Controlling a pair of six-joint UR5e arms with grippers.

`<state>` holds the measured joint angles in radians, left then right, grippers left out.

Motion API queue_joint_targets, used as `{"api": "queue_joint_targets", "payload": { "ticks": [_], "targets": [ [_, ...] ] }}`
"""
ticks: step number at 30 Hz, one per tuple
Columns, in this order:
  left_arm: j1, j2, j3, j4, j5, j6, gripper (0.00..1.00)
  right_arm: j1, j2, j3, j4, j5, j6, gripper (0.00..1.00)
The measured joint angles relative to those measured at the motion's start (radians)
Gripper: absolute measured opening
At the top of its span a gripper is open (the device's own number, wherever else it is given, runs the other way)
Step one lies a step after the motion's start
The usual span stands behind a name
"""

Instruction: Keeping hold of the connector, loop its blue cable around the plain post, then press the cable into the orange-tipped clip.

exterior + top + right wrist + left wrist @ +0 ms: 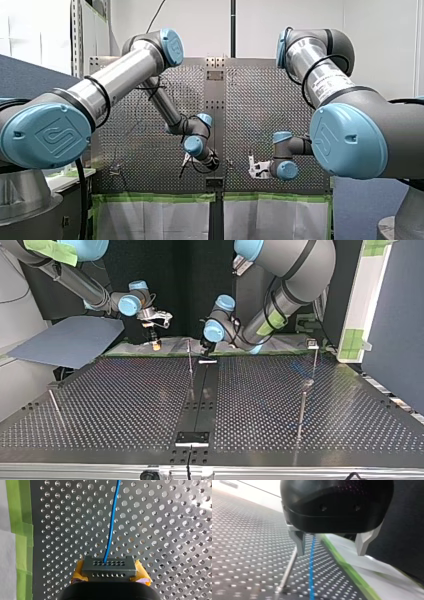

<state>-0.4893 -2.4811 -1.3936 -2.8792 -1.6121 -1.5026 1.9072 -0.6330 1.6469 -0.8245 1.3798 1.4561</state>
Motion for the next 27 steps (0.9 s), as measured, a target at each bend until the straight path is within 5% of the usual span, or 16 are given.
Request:
{"api": "queue_joint_targets", "payload": {
  "ticks": [13, 27],
  "targets": [
    [-0.023, 0.090, -0.133, 0.127, 0.024, -0.074, 1.00, -0.001, 0.000, 0.000, 0.000, -0.002, 0.003, 0.00],
    [-0.071, 0.092, -0.204, 0.101, -0.023, -0.101, 1.00, -0.001, 0.000, 0.000, -0.001, -0.002, 0.007, 0.00]
  ]
}}
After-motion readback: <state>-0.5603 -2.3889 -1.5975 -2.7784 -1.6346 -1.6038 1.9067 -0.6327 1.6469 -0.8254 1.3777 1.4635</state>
